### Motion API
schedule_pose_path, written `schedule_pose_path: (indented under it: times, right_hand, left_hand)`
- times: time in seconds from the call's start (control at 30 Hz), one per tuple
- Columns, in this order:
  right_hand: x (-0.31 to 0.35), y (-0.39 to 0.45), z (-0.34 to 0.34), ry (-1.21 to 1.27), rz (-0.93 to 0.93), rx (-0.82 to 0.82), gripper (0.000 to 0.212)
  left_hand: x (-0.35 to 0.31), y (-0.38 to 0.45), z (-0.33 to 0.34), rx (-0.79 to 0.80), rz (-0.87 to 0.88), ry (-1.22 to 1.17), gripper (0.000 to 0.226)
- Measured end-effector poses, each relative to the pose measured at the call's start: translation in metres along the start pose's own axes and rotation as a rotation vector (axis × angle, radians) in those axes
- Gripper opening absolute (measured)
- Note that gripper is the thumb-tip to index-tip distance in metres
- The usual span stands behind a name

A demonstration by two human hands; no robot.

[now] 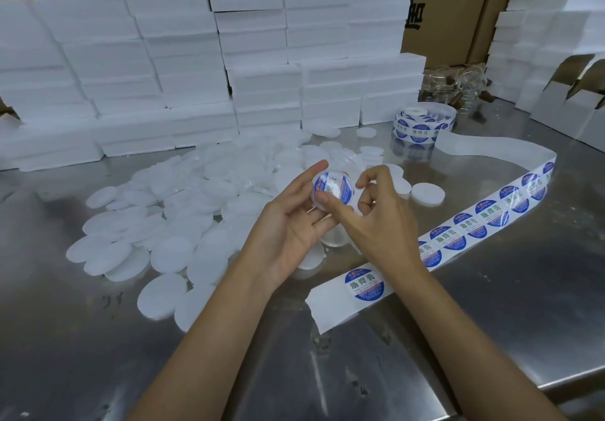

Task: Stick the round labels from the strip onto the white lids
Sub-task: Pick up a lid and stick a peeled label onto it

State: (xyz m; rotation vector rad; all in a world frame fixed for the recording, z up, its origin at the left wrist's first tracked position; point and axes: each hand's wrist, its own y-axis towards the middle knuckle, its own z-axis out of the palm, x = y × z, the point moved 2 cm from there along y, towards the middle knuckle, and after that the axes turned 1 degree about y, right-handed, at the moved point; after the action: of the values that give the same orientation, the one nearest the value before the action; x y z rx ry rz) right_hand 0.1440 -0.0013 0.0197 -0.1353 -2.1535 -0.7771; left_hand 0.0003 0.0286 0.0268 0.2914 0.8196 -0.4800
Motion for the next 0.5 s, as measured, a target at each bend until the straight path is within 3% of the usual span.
schedule_pose_path:
  times: [0.2, 0.33, 0.5]
  right_hand:
    - [-0.0042, -0.0008, 0.0032, -0.147, -0.139, -0.031, 0.055]
    - [-0.0048, 0.0008, 0.0029, -0.034, -0.187, -0.026, 0.046]
    - [-0.0092, 0.0003, 0.005, -0.005, -0.208, -0.036, 0.04]
  left_hand:
    - [0.0027, 0.0017, -0.0011, 0.032, -0.024, -0.023, 0.04]
    - [0.0026, 0.0023, 0.0001, 0.064, -0.035, -0.025, 0.039]
    - [0.0047, 0.0063, 0.0004, -0.081, 0.082, 0.362, 0.031]
